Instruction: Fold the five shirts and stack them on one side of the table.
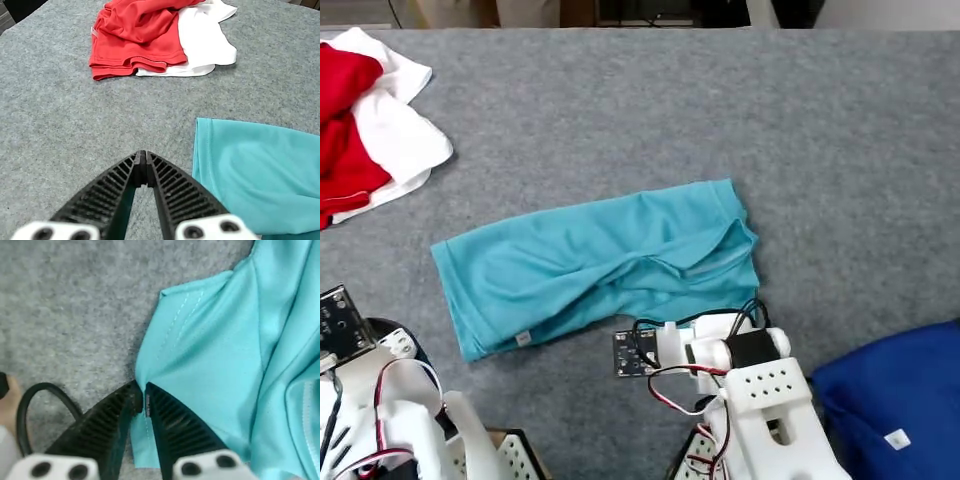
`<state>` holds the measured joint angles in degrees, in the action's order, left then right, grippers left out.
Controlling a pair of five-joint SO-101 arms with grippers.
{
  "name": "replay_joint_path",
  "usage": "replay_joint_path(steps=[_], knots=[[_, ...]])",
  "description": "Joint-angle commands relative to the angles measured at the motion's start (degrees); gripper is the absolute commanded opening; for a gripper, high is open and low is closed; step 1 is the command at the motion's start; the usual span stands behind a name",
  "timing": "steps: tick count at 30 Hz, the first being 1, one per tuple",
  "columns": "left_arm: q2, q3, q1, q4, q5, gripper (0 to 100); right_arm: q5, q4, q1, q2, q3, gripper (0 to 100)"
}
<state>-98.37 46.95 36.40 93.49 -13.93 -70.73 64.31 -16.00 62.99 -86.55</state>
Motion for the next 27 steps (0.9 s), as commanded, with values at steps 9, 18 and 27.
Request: replay_joint_path(steps=[9, 18, 27], knots=[[1.2, -2.6, 0.4, -1.1, -0.1, 2, 0.8, 1.8, 1.5, 0.2, 15.3, 0.5], [1.2, -2.6, 0.4, -1.1, -0.1, 2, 0.5, -5.0, 0.4, -0.7, 24.5, 0.5], [1.2, -2.7, 0.4, -1.0, -0.1, 2, 0.5, -14.4, 0.7, -25.5, 36.7, 0.5]])
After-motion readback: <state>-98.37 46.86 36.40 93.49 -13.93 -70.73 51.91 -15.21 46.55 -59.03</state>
